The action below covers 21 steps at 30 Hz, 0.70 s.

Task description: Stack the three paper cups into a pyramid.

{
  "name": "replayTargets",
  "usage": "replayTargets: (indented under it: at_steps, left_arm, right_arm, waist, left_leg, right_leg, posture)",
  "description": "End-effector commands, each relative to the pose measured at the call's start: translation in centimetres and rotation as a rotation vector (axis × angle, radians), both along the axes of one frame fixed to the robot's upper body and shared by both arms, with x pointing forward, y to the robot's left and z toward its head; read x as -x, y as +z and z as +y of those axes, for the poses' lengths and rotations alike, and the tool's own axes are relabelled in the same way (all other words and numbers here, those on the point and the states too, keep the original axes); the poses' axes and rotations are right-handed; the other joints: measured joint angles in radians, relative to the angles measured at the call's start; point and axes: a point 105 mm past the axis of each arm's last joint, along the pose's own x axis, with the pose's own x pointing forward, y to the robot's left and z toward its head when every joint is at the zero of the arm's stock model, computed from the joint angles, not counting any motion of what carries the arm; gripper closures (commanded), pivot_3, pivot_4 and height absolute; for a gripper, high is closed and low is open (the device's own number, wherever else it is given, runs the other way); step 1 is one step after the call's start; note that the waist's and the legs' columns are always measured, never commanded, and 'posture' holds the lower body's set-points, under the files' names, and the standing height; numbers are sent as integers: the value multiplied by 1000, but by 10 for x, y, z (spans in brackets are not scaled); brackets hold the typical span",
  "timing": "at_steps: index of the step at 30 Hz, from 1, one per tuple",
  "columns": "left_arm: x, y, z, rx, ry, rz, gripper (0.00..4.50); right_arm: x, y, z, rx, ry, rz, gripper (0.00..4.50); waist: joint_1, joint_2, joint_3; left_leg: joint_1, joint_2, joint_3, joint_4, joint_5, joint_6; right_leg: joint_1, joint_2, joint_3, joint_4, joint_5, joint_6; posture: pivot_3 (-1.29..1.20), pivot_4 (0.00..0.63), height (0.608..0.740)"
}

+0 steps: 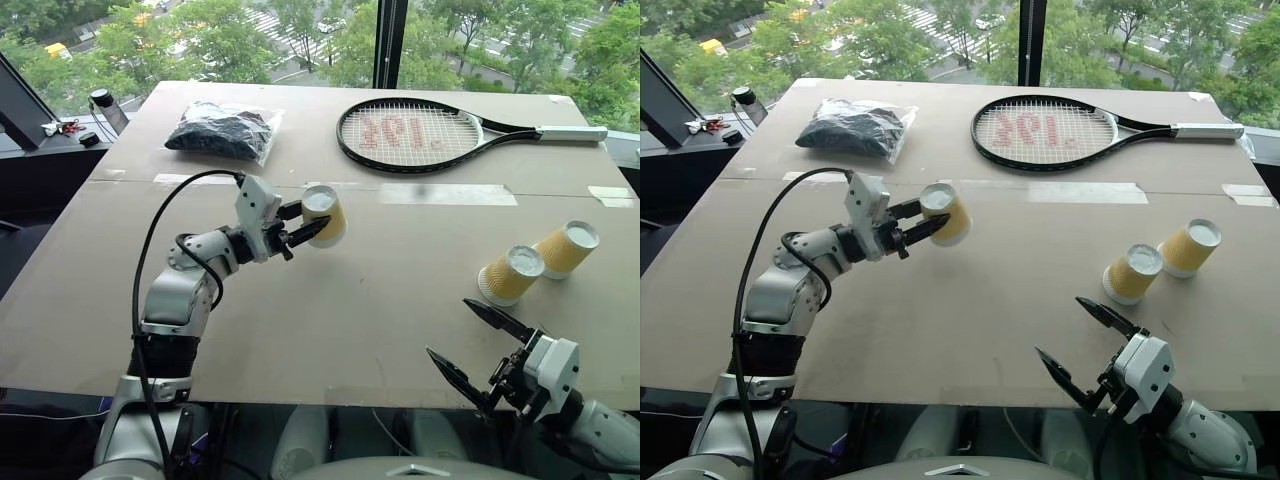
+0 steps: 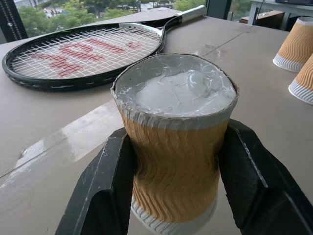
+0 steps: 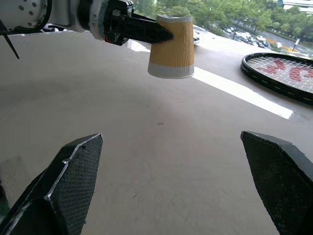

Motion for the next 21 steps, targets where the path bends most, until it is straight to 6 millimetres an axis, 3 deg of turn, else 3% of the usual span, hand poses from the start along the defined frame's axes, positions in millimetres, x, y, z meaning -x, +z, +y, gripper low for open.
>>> replayTargets:
  at_steps: [1,11,17,19,21]
  left_arm:
    - [-10,0,-4,-19,-13,-14,2589]
    - [-33,-8,-9,-34,0,-18,2589]
    - [-37,-8,-12,-37,-5,-40,2589]
    - [-37,-10,-14,-43,-10,-38,1460]
    - [-38,-9,-13,-37,0,-48,1011]
  right_arm:
    - [-2,7,1,5,-67,-57,0]
    - [-3,10,-5,-10,-194,-78,0]
    - [-6,10,-7,-18,-208,-76,0]
    - [-8,10,-9,-17,-211,-79,0]
    - [-12,12,-12,-9,-239,-93,0]
  waist:
    - [0,0,0]
    - [4,-1,0]
    - [4,-1,1]
    - [3,-1,1]
    - [4,-1,1]
  left_leg:
    - [0,0,0,0,0,0]
    - [0,1,0,1,0,0]
    - [0,1,-1,1,0,0]
    - [0,1,0,1,0,0]
    - [0,1,0,1,0,0]
  right_leg:
    - [-1,1,1,0,0,0]
    - [-1,2,2,0,0,0]
    - [-1,3,2,0,0,0]
    - [-1,3,2,0,0,0]
    - [-1,3,2,0,0,0]
  posture:
    - [0,150,740]
    - [0,150,740]
    - [0,150,740]
    - [0,150,740]
    - [0,150,740]
